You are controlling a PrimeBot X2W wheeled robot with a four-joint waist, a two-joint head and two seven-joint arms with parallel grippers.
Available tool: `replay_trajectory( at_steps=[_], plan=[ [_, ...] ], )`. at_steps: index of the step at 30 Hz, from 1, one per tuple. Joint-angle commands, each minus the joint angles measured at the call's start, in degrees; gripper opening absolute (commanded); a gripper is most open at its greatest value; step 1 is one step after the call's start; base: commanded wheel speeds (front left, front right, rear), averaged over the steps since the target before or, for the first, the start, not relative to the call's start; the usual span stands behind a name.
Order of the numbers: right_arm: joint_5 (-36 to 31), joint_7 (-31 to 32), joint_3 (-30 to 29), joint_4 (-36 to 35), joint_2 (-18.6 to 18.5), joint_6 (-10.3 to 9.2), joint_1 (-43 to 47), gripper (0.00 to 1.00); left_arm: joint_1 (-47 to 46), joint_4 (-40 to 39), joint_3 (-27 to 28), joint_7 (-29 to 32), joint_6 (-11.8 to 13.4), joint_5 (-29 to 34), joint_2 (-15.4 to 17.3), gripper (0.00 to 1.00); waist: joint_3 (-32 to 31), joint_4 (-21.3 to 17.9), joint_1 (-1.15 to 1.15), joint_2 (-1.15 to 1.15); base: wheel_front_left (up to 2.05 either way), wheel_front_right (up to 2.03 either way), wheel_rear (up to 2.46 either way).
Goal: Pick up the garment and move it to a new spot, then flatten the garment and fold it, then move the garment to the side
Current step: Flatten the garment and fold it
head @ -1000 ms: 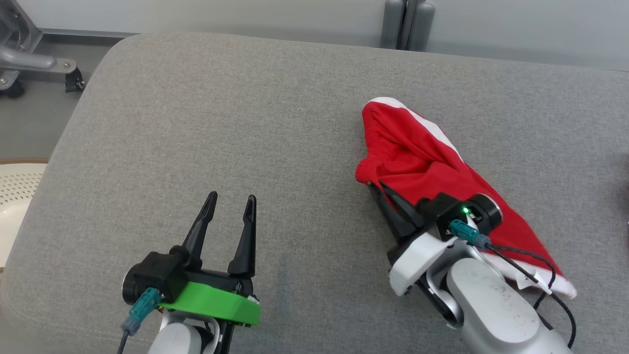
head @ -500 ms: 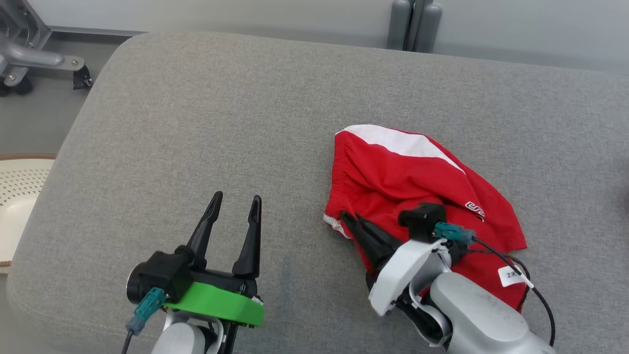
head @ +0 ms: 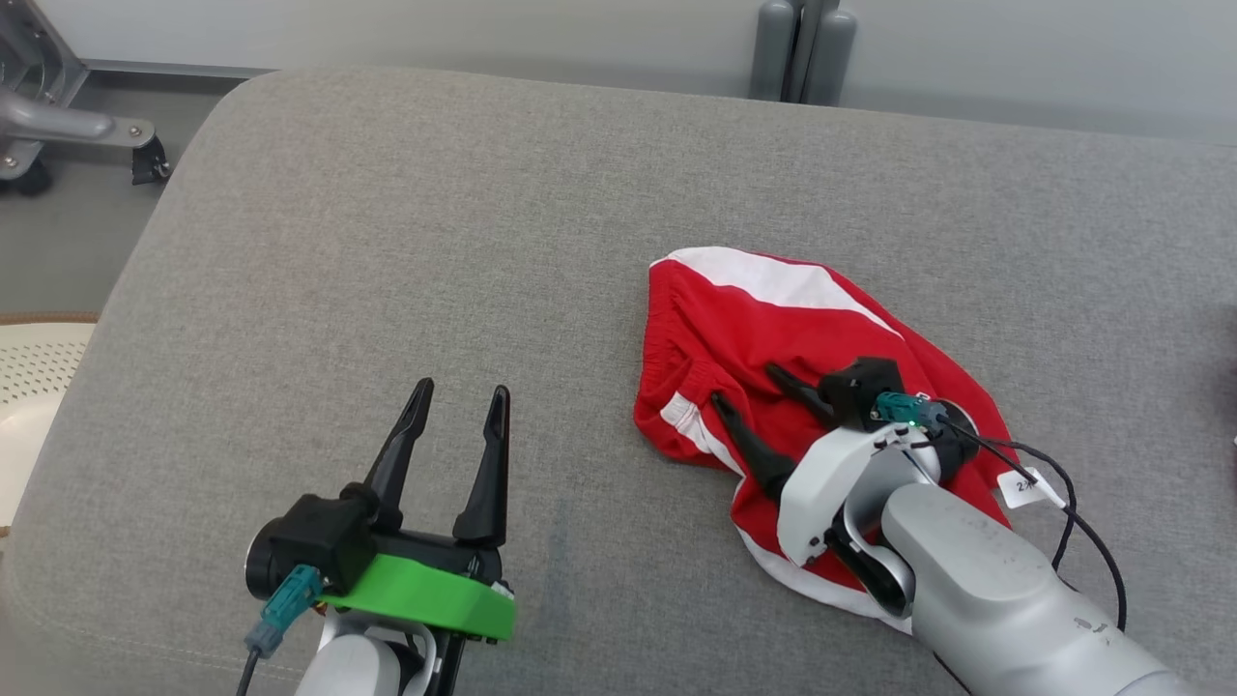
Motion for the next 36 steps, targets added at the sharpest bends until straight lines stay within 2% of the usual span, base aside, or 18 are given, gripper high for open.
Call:
replay_trajectory(
  at_steps=[1,6,14,17,22,27,36],
  plan=[
    [-1.4,-0.8,0.1,0.6,-0.7,-0.10,-1.2,1.00,-0.6,0.1,0.3,0.0,0.2,0.3,0.1,1.00,-0.1,-0.5,0.00,0.00,0.00,0.00,0.00],
    [-5.3,-1.9,-3.4,-1.9,-2.1,-0.10,-0.5,1.00,-0.2,0.1,1.3,0.0,0.4,0.7,0.1,1.00,-0.5,-2.2,0.00,0.00,0.00,0.00,0.00],
    [-16.9,-1.9,-20.1,-19.4,-5.2,-0.10,10.4,1.00,0.8,-0.7,4.3,0.0,0.3,1.5,0.1,1.00,-1.1,-5.8,0.00,0.00,0.00,0.00,0.00],
    [-21.5,-1.9,-27.9,-29.1,-3.4,-0.10,17.7,1.00,0.8,-0.8,5.2,0.0,0.0,1.9,0.1,1.00,-1.1,-6.8,0.00,0.00,0.00,0.00,0.00],
    [-27.8,-1.9,-35.7,-42.3,1.5,-0.09,28.7,1.00,0.4,-1.9,7.3,0.0,-0.3,1.3,0.1,1.00,-0.2,-8.4,0.00,0.00,0.00,0.00,0.00],
    [-32.4,-1.9,-34.9,-47.0,4.4,-0.10,34.9,1.00,-0.5,-2.5,8.4,0.0,-0.7,1.5,0.1,1.00,0.6,-9.6,0.00,0.00,0.00,0.00,0.00],
    [-31.8,-1.9,-37.6,-47.7,6.1,-0.10,36.2,1.00,-0.4,0.3,7.1,0.0,-1.3,2.9,0.1,1.00,0.6,-11.1,0.00,0.00,0.00,0.00,0.00]
  ],
)
